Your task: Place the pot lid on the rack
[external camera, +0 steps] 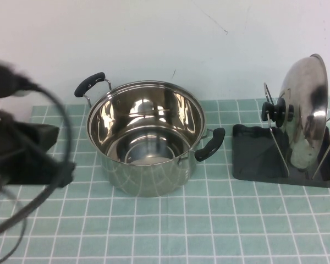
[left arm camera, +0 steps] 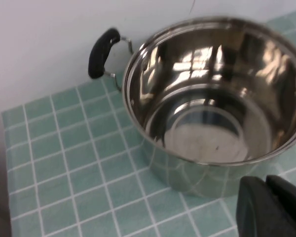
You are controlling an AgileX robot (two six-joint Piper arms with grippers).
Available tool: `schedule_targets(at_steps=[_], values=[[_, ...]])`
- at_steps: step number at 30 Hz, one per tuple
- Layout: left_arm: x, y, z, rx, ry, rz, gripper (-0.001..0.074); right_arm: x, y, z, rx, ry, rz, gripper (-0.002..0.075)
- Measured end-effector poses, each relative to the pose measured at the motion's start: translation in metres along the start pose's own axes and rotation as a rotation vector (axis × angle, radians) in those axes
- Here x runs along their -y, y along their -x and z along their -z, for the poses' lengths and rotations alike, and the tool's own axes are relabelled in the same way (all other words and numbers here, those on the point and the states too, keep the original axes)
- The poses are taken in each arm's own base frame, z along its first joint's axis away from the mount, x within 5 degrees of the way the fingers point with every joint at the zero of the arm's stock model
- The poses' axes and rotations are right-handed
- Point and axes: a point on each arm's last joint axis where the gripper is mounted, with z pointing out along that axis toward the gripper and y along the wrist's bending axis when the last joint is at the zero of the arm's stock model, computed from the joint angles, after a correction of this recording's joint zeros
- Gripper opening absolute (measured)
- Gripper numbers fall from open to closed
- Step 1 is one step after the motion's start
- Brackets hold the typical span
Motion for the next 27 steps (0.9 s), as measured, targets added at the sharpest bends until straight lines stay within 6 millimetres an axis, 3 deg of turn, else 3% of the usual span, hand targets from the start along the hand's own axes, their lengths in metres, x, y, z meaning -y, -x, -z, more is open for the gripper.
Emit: schedule_targets(at_steps=[3,7,13,27], values=[[-0.003,-0.015,0.017,0.077,-0.054,0.028,-0.0001,-0.022,-0.023,-0.001,0.034,0.034,-0.032,0.0003],[-0.005,-0.042,0.025,0.149,-0.111,0.043,-0.0001,-0.047,-0.043,0.0,0.124,0.074,-0.094,0.0003],[-0.007,-0.077,0.033,0.26,-0.18,0.054,-0.0001,-0.057,-0.054,0.006,0.279,-0.019,-0.139,0.0003],[-0.009,-0.085,0.037,0.31,-0.18,0.019,-0.0001,-0.058,-0.057,0.004,0.298,-0.041,-0.148,0.0002]])
